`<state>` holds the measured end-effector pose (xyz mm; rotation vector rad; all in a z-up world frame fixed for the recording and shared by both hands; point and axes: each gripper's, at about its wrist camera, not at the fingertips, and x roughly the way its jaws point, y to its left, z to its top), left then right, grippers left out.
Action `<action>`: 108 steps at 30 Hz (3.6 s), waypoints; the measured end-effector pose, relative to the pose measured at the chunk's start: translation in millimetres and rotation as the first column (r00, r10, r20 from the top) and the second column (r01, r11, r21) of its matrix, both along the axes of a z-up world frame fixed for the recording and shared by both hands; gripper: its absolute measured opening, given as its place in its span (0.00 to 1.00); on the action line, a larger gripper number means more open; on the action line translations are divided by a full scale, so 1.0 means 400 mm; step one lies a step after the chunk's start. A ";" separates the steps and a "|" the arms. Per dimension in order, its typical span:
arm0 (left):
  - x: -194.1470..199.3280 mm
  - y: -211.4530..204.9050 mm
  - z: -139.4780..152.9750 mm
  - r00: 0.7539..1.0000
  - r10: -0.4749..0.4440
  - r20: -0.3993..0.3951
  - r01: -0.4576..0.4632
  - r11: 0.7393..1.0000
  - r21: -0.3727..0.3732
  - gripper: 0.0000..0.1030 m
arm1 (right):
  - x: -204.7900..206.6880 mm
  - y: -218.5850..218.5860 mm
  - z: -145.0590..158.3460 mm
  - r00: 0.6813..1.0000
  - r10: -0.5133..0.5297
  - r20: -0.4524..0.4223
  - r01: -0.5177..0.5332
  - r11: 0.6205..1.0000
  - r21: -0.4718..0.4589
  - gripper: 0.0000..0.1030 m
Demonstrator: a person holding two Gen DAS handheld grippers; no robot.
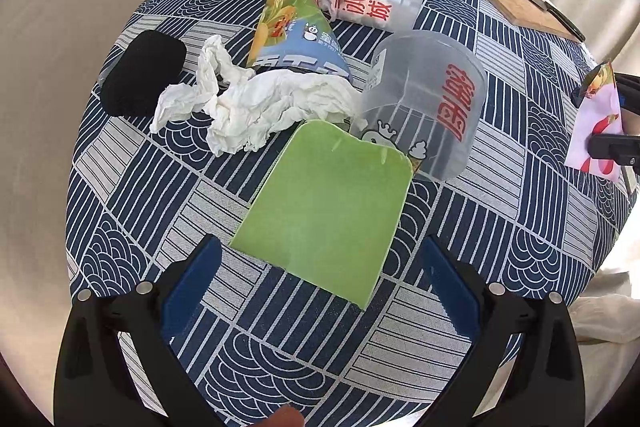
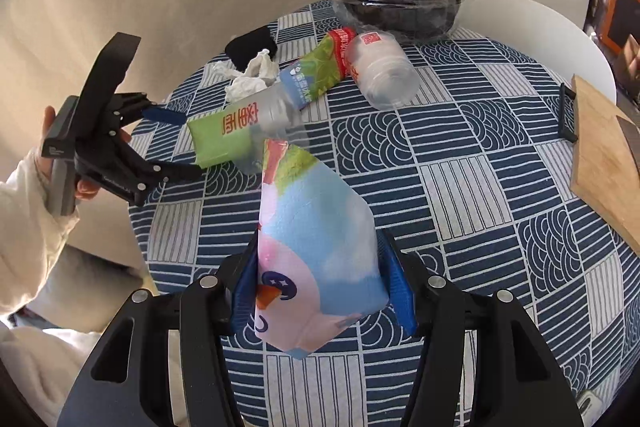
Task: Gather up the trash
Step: 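Grasp the flat green lid with the left tool while the right tool holds the wrapper, then carry the wrapper and green lid over the trash bin and open both tools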
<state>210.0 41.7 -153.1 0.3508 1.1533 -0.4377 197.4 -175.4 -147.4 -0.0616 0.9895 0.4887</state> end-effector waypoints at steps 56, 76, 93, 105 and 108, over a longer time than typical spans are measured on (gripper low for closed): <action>-0.142 0.045 0.136 0.992 0.119 0.031 -0.118 0.993 -0.024 0.04 | -0.089 -0.089 0.091 0.994 0.013 0.112 -0.012 1.000 -0.007 0.56; -0.032 0.133 0.297 0.984 0.093 0.149 -0.095 0.996 0.004 0.04 | 0.052 -0.069 0.235 0.978 -0.030 0.208 0.021 0.999 0.048 0.55; 0.147 0.165 0.538 0.934 -0.043 0.355 0.041 0.999 0.014 0.04 | 0.224 0.003 0.461 0.909 -0.130 0.396 0.069 0.984 0.164 0.55; 0.289 0.118 0.681 0.827 -0.212 0.521 0.269 0.962 -0.036 0.04 | 0.340 0.027 0.544 0.861 -0.245 0.446 0.105 0.943 0.316 0.55; 0.343 0.096 0.700 0.799 -0.255 0.545 0.336 0.940 -0.053 0.05 | 0.377 0.022 0.566 0.843 -0.290 0.453 0.121 0.923 0.366 0.55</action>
